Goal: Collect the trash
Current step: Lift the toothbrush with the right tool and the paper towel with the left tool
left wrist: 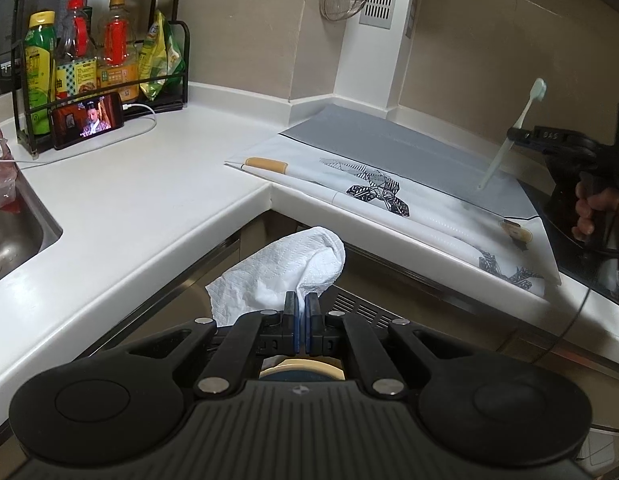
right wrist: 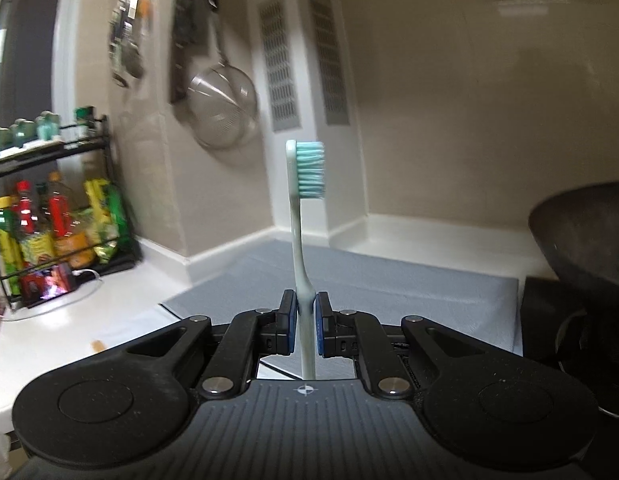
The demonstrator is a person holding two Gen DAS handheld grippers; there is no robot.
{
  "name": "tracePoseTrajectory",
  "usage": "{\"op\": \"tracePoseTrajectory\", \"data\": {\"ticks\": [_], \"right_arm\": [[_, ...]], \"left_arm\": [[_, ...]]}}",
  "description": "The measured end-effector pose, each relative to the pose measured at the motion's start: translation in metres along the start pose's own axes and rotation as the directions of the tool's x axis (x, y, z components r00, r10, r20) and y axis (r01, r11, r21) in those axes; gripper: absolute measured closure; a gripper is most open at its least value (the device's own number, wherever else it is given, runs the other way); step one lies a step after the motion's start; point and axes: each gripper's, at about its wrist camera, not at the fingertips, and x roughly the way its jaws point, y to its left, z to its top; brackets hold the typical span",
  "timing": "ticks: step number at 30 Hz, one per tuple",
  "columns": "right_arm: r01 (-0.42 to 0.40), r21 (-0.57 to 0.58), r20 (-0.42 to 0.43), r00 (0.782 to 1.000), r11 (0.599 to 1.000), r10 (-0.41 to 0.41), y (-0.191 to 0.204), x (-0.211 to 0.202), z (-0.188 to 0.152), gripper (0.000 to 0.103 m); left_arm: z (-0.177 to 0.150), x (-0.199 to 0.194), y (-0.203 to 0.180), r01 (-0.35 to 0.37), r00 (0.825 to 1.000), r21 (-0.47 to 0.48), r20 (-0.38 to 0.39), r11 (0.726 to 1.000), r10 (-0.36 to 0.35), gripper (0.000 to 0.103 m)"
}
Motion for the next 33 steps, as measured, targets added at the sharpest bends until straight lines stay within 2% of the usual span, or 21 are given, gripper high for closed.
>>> {"op": "tracePoseTrajectory", "data": {"ticks": [8, 15, 25, 33], "right_arm": [[-0.093, -0.038, 0.044, 0.995, 0.995, 0.095, 0.024, -0.051, -0.001, 0.092], [-0.192, -0.08, 0.034, 0.98, 0.978, 0.195, 0.048, -0.094, -0.014, 0.092], [-0.312, -0.083, -0.117, 0.946, 0.946, 0.302, 0.082, -0.122, -0.059, 0.092], [-0.361, -0.051, -0.269, 0.903, 0.931, 0.335, 0.106, -0.122, -0.102, 0.092]], "left_arm": [[-0.005, -0.003, 0.001, 0.001, 1.0, -0.007, 0.002, 1.0, -0.001, 0.101], [-0.01, -0.006, 0.0, -0.007, 1.0, -0.006, 0.002, 1.0, 0.007, 0.101], [-0.029, -0.013, 0.005, -0.031, 0.999, -0.014, -0.014, 0.999, 0.031, 0.101], [-0.047, -0.012, 0.005, -0.037, 0.998, -0.027, -0.046, 0.999, 0.035, 0.101]]}}
